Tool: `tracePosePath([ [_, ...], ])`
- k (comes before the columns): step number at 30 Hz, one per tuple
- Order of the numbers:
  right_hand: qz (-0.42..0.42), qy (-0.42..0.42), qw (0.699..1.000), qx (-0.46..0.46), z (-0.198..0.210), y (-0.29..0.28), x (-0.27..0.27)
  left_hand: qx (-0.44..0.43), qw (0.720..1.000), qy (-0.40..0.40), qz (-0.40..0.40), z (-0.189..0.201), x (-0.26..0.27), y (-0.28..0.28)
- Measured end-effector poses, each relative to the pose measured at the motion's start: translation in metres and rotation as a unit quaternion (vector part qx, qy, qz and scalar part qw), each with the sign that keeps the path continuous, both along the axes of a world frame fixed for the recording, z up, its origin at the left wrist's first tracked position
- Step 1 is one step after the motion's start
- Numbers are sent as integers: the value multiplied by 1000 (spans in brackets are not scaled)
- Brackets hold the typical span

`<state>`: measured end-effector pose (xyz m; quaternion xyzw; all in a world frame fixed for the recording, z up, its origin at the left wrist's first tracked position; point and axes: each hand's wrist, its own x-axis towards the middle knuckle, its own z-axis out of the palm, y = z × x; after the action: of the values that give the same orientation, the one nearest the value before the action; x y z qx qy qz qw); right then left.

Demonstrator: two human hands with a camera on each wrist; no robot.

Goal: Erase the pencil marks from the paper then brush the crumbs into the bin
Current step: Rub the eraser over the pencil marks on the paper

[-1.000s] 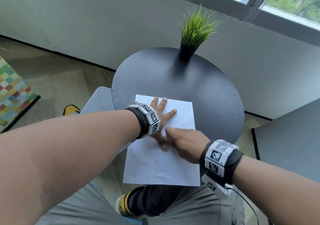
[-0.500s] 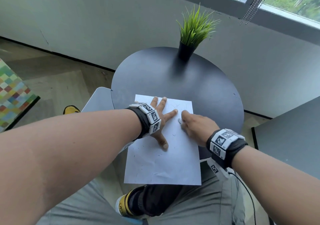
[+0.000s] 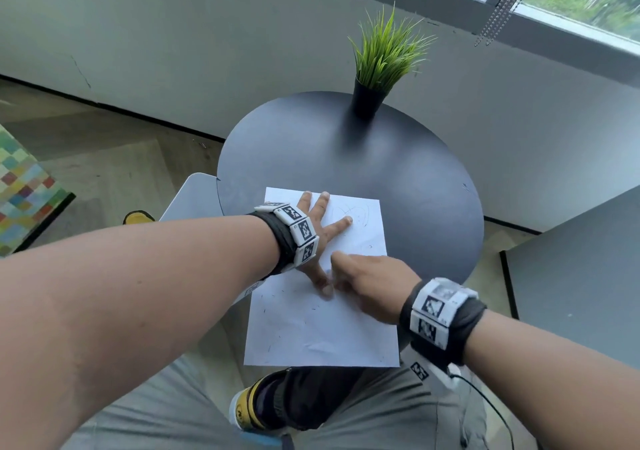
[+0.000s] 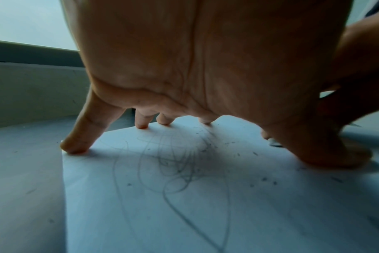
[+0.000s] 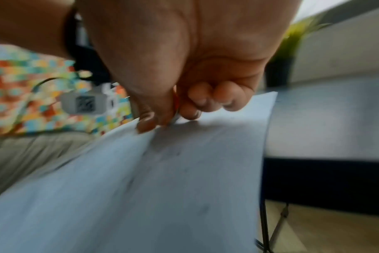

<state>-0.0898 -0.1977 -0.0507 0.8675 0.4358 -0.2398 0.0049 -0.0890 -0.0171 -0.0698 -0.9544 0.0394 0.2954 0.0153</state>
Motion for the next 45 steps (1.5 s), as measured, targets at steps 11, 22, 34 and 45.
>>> tracePosePath([
  [11,-2,-24,1000,-2,-4,-7,11,6,1000,9,-2,2,1,-2],
  [22,-54,-23,998,-8,-1,-3,13,3,1000,7,0,2,1,-3],
  [34,-29,-28,999,-31,1,-10,8,-16,999,-14,39,8,-9,-13],
  [45,39,-13,999,-5,2,-19,-1,36,998,-50,-30,12,1,-8],
])
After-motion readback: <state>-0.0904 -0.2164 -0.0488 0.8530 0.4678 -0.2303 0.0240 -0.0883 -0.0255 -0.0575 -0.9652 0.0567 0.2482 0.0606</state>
